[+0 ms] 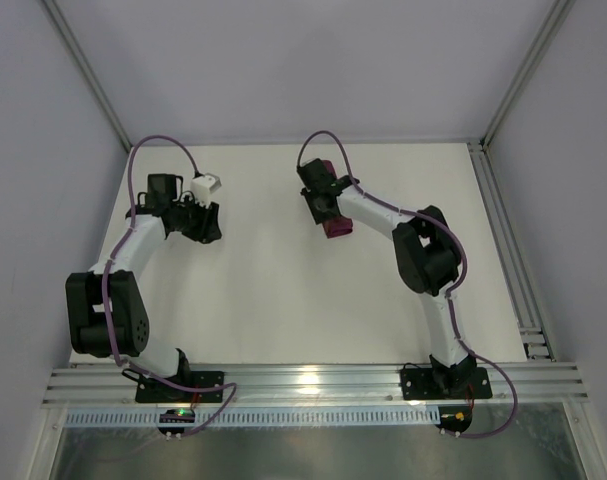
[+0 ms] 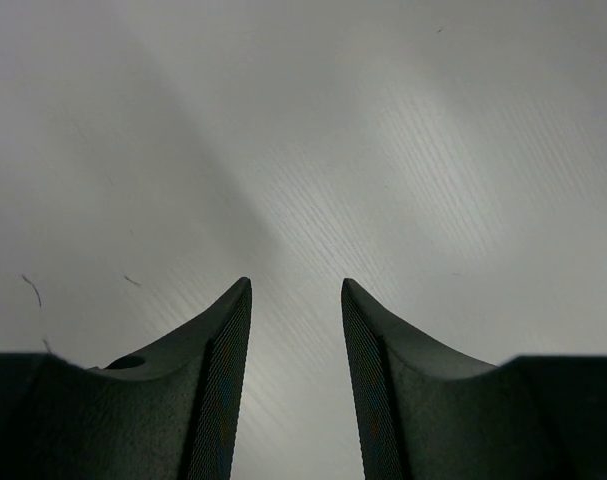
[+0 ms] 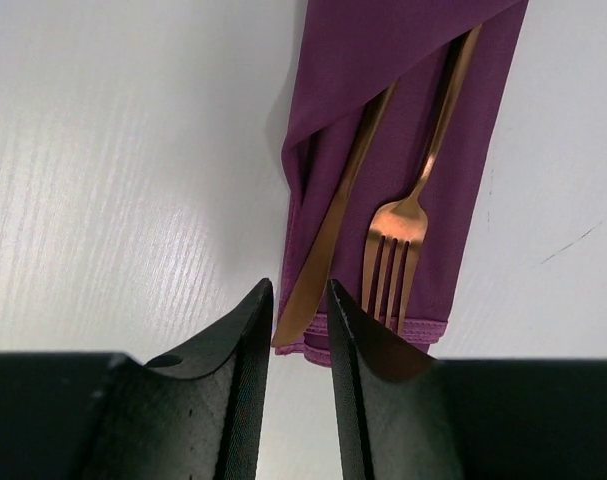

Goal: Fold the napkin into a case and place the utensils inside
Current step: Move the knife to the folded napkin.

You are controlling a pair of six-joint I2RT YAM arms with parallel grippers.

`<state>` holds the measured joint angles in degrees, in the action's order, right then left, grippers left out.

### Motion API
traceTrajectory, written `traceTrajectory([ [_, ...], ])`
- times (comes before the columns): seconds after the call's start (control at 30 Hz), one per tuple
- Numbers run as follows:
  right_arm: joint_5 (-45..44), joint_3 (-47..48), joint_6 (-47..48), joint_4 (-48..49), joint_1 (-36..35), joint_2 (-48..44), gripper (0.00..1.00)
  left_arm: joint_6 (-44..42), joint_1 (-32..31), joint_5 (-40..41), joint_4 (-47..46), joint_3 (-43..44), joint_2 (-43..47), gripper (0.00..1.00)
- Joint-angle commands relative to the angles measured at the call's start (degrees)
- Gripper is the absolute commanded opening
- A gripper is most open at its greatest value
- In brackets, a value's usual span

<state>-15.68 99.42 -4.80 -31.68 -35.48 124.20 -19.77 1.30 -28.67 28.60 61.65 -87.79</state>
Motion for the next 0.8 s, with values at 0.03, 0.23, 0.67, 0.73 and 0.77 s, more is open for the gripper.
traceTrajectory([
  [0.03, 1.36, -0.19, -1.0, 1.71, 0.24, -3.62, 0.33, -0.71, 0.55, -2.01, 0.76, 1.63, 0.69, 0.43],
  [0.23, -1.45, 2.8, -1.18, -2.41, 0.42, 0.07, 0.37, -0.18, 0.63, -3.06, 1.2, 2.07, 0.69, 0.43],
  [0.67, 1.01, 2.19, -2.32, -2.42, 1.29, 1.48, 0.36, -0.18, 0.63, -3.5, 1.46, 1.63, 0.69, 0.43],
  [0.73, 1.18, 1.92, -2.94, -2.42, 1.73, 1.57, 0.36, -0.18, 0.63, -3.5, 1.55, 1.63, 0.78, 0.43],
  [0.77, 1.01, 1.57, -2.94, -2.42, 1.82, 1.57, 0.36, -0.27, 0.63, -3.5, 1.55, 1.55, 0.78, 0.43],
])
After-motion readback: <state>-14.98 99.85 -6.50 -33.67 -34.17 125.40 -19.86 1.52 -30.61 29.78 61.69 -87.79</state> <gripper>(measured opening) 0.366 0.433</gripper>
